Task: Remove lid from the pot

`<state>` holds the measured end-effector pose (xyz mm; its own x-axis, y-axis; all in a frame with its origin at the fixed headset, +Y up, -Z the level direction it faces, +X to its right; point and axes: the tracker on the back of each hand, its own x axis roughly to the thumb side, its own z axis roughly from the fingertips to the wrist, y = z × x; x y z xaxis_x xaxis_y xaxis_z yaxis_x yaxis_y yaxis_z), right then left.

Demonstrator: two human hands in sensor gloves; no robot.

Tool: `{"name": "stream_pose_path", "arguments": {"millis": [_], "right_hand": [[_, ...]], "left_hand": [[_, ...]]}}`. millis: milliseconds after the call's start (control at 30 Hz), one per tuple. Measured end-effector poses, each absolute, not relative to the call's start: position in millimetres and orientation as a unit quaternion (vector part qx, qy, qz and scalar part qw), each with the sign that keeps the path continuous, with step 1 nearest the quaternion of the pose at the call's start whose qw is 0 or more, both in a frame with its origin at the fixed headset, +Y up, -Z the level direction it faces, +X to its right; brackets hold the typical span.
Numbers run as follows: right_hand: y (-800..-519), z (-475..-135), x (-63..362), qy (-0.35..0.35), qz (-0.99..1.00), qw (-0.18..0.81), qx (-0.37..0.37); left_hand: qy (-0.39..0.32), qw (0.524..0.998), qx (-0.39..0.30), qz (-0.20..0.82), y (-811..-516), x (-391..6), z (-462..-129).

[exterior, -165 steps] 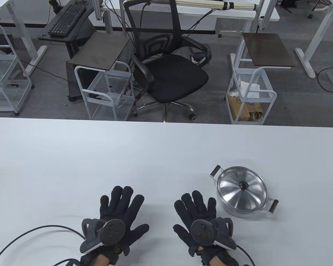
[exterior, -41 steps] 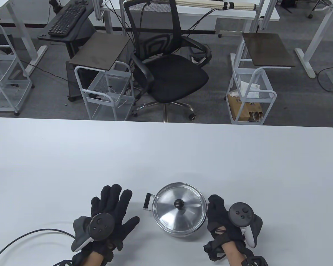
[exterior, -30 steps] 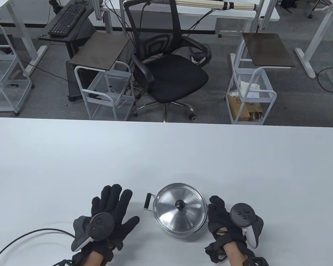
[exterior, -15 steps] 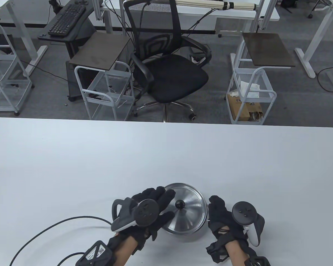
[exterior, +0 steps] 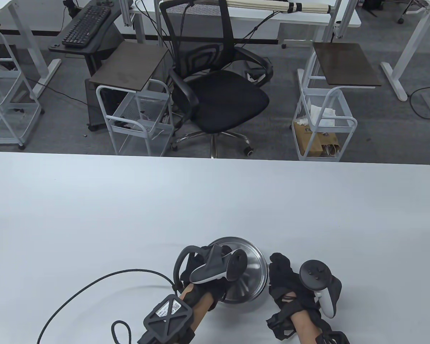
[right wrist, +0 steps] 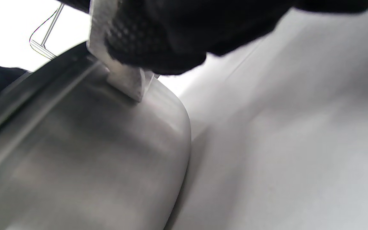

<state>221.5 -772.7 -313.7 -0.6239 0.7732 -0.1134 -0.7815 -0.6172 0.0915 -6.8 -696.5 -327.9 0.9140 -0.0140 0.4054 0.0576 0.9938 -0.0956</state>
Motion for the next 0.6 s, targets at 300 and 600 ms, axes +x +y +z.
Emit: {"name": "stream_pose_path", "arguments": {"millis": [300,600], "right_hand": [[-772.9,-314.0,221.5,0.066,0.897,0.435,-0.031],[-773.6,-313.7,222.4,0.070,0.892,0.446,-0.031]], "left_hand": [[-0.215,0.976,-0.030,0.000,-700.5,-4.7,-329.5],[-0.211,0.976,-0.001,0.057,-683.4,-22.8,-329.6]]}}
